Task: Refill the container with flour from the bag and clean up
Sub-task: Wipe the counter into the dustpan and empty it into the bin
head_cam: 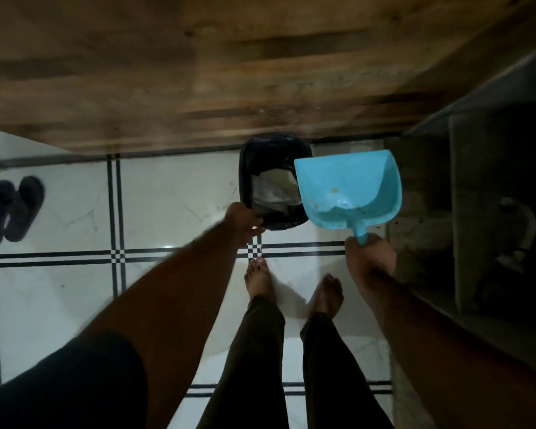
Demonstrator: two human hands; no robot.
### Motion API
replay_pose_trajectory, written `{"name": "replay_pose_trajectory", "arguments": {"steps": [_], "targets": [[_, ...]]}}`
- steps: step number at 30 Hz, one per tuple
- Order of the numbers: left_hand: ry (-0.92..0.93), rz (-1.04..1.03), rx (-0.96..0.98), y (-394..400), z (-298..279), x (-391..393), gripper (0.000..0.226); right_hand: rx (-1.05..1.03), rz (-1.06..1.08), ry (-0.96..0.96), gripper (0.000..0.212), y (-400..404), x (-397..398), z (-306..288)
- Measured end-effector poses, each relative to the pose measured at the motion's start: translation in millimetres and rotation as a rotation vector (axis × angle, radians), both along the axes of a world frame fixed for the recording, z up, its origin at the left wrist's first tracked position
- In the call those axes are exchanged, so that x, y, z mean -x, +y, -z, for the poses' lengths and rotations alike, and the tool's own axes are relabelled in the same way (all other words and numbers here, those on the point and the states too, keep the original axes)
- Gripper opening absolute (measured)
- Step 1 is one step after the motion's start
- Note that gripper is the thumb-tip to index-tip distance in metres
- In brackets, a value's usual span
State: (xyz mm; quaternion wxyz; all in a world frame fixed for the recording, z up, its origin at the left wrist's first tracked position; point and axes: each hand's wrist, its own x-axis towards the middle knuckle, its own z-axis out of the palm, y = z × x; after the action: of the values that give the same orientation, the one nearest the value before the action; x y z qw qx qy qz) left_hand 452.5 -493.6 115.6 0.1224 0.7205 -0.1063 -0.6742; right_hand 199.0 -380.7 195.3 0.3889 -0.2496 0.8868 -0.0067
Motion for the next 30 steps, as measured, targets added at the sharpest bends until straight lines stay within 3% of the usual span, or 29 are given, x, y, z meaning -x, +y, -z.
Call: {"name": "replay_pose_trajectory", "arguments": {"steps": [5,9,16,22,27,30], "targets": [[0.017,0.07,0.136,12,-142,21,0.029,0.008,0.102,-0.076,0.024,6,3,-116],[0.03,0.277,0.293,7,-245,54,0.016,0.097,0.148,-0.121,0.035,22,13,-206],[0.107,0.567,0.588,5,-401,139,0.019,0.492,0.514,-0.235,0.032,62,46,-354],[0.127,0.901,0.776,37,-473,238,0.021,0.694,0.664,-0.001,0.041,127,111,-423],[0.052,1.159,1.076,82,-485,324,0.016,0.789,0.846,0.015,0.033,201,169,-448],[-0.045,1.421,1.236,105,-477,374,0.048,0.779,0.915,0.023,0.035,246,197,-449]]}}
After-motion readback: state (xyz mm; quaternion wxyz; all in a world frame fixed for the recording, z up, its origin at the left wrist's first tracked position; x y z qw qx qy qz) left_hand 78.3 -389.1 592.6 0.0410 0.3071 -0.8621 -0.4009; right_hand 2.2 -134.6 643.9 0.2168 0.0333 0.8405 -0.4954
